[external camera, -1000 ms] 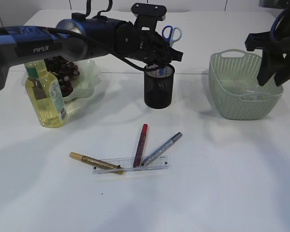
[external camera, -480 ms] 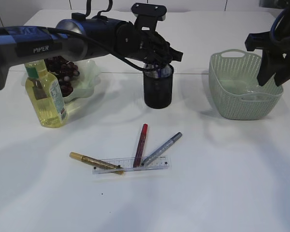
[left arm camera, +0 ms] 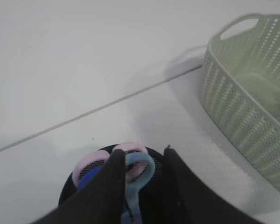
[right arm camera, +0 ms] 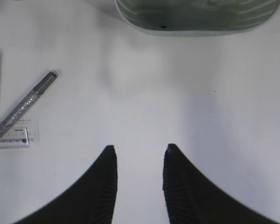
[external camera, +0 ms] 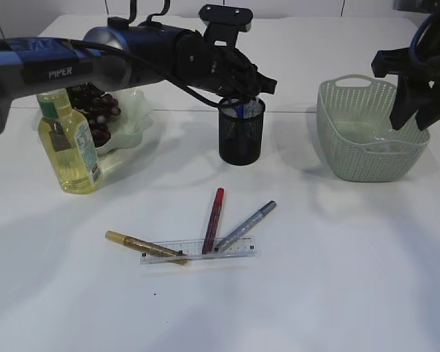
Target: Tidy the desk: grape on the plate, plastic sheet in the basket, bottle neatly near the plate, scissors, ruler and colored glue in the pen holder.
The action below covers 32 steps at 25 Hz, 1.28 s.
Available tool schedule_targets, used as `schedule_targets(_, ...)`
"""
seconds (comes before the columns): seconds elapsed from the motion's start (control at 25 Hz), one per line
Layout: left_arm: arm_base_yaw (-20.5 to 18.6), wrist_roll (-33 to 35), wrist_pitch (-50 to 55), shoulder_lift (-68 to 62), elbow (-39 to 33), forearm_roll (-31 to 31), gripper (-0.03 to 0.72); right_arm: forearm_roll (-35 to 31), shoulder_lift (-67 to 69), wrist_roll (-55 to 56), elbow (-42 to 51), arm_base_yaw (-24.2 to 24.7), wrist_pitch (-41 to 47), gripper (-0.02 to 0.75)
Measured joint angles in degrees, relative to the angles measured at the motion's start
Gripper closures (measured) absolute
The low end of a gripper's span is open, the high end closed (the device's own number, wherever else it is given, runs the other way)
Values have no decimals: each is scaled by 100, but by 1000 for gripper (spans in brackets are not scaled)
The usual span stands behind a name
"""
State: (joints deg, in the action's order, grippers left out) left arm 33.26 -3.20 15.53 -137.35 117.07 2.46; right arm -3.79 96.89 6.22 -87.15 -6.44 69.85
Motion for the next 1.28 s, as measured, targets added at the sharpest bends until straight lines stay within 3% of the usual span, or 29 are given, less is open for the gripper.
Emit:
schedule_targets(0.2,0,0,500,311,0,-189,473,0,0,0,0,0,-9,457)
schedule_targets(0.92,0,50,4086,1314,0,-955,442,-10,0,-13,0,0,46,456)
schedule_targets(1.12,13,492,5101,1359,0,-833,434,-22,0,-13,0,0,50,456)
schedule_targets(1.28,132,925,5449,1359,0,-665,386,-199,0,-77,0,0,60,456)
